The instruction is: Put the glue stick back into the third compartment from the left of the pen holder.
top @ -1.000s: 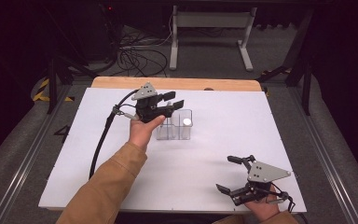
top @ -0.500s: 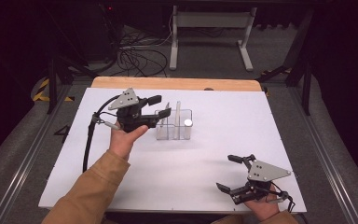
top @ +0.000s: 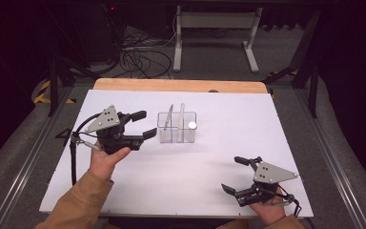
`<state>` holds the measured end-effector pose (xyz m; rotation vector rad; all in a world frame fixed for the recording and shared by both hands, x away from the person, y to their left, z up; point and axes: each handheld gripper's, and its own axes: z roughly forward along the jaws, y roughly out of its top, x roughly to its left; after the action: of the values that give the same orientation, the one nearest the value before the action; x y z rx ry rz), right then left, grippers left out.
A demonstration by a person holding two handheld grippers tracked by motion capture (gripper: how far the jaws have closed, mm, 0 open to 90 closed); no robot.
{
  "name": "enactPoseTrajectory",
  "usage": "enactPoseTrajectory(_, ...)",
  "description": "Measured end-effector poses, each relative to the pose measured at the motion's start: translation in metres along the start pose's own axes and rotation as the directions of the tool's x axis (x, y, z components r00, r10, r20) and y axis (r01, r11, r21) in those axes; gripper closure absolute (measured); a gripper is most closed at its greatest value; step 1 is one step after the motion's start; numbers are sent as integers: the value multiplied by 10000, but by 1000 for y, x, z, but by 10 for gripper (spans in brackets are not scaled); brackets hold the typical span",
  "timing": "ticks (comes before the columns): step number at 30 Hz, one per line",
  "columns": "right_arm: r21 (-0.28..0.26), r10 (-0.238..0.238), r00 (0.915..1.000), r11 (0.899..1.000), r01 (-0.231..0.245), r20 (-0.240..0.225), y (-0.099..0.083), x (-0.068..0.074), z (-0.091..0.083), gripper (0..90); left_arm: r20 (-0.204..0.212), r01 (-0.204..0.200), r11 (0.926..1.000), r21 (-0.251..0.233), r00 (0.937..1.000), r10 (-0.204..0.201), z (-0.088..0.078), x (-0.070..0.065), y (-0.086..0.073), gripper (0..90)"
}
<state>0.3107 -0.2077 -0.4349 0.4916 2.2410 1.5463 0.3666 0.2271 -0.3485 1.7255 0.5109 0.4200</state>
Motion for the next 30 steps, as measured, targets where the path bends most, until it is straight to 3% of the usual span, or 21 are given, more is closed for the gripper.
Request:
enactPoseTrajectory(8, 56, 111, 9999, 9999, -111, 70, 0, -1, 0, 60, -58, 39, 9998, 201, 10000, -38, -17, -5, -20, 278)
enactPoseTrajectory(14, 44, 114, 9999, 9999, -114, 111, -1, -2, 0, 60, -278, -236, 9983, 541, 9993, 251, -28, -11, -38, 244)
enactPoseTrajectory(26, 91, 127, 9998, 9999, -128, 137, -2, -2, 1, 60, -299, 146, 9970, 762, 9995, -124, -43, -18, -73, 237)
enactPoseTrajectory(30, 107, 108, 9999, 9999, -110, 126, -2, -2, 1, 60, -472, 155, 9967, 791, 9988, -118, -48, -19, -81, 227)
